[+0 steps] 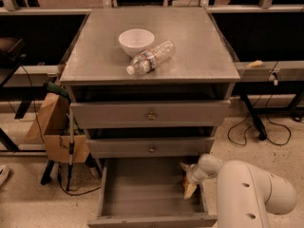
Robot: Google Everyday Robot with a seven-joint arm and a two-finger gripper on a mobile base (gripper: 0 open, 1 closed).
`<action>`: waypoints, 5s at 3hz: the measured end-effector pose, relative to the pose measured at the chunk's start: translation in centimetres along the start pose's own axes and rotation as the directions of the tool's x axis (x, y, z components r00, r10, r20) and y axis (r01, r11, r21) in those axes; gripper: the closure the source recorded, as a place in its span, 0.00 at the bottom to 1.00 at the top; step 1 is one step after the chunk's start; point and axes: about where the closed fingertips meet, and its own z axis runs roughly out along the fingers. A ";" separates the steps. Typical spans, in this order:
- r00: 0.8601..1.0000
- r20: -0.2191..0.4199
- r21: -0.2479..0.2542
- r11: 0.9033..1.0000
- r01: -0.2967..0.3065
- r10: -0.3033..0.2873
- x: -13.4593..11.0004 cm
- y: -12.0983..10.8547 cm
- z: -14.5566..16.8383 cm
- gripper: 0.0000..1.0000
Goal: Pick orange from bottom drawer and place on counter
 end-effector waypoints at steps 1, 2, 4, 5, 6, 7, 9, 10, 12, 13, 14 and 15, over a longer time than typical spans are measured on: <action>0.998 -0.058 -0.009 1.000 0.010 -0.011 0.0 -0.2 0.3 0.00; 0.995 -0.096 -0.018 1.000 0.006 -0.008 0.2 -0.2 0.5 0.00; 0.992 -0.124 -0.038 0.998 -0.041 0.036 1.0 -0.3 0.6 0.00; 0.988 -0.139 -0.061 0.995 -0.079 0.070 2.1 0.4 0.5 0.00; 0.989 -0.128 -0.068 0.994 -0.084 0.075 2.3 0.4 1.3 0.00; 0.985 -0.140 -0.066 0.992 -0.110 0.100 3.3 0.9 1.6 0.00; 0.977 -0.161 -0.033 0.989 -0.144 0.137 4.4 2.1 0.8 0.42; 0.977 -0.162 -0.016 0.990 -0.142 0.138 4.4 2.4 0.2 0.66; 0.989 -0.073 0.024 0.992 -0.128 0.129 3.5 3.8 -4.1 1.00; 0.996 0.026 0.060 0.994 -0.089 0.088 2.3 5.0 -8.9 1.00; 0.995 0.100 0.109 0.994 -0.025 0.014 0.5 4.9 -14.2 1.00; 0.990 0.132 0.155 0.987 0.038 -0.059 -2.1 3.1 -19.6 1.00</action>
Offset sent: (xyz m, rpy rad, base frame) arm 0.0086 -0.0032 -0.0032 -0.1451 0.0127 -0.0158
